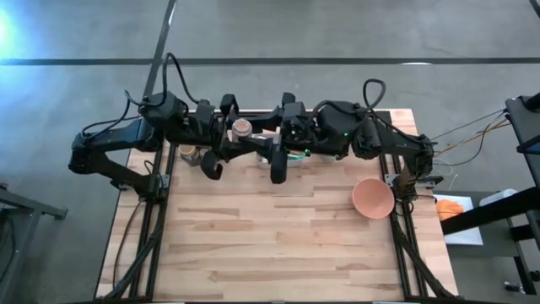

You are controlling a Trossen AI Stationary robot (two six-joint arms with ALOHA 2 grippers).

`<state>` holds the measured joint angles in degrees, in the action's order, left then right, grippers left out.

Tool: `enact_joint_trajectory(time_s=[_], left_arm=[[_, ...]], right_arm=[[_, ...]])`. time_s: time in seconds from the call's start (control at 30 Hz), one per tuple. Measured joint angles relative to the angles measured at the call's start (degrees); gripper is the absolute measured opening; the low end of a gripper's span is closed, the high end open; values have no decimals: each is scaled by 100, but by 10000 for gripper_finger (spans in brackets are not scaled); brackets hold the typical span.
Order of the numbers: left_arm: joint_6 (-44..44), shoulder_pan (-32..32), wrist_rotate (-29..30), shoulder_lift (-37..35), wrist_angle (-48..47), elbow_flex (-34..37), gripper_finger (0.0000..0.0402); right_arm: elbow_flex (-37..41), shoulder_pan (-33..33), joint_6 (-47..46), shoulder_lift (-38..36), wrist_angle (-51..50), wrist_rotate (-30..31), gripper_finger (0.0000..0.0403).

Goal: Pick & Place Food Item
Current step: Put the brown seasoning bottle into the black bin

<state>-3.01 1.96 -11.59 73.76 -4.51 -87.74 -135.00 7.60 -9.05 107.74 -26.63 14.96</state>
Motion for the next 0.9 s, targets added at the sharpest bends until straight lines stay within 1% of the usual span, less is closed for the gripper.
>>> enact_joint_trajectory(time_s=[0.2, 0.3, 0.4, 0.47, 0.6, 0.7, 0.8, 0.9], left_arm=[[-107, -4, -8, -7, 6, -1, 172], [-128, -1, 4, -9, 24, -9, 172], [-126, -2, 2, -11, 59, -12, 172], [-124, -4, -3, -11, 66, -18, 172], [-79, -4, -64, -11, 62, -18, 172], [-80, -7, -80, -11, 67, -18, 172], [-85, -7, -79, -11, 83, -20, 172], [-102, -7, -62, -3, 111, -21, 172]], right_arm=[[2, 2, 135, 2, 4, -1, 154], [2, 0, 154, 2, 20, -12, 151], [2, 0, 198, 2, 44, -186, 147], [6, 0, 200, 2, 46, -268, 166], [13, -7, 39, 4, 35, -325, 222], [17, -7, -37, 4, 43, -320, 254], [24, -9, -23, 4, 135, -301, 273], [24, -9, -14, 4, 198, -297, 280]])
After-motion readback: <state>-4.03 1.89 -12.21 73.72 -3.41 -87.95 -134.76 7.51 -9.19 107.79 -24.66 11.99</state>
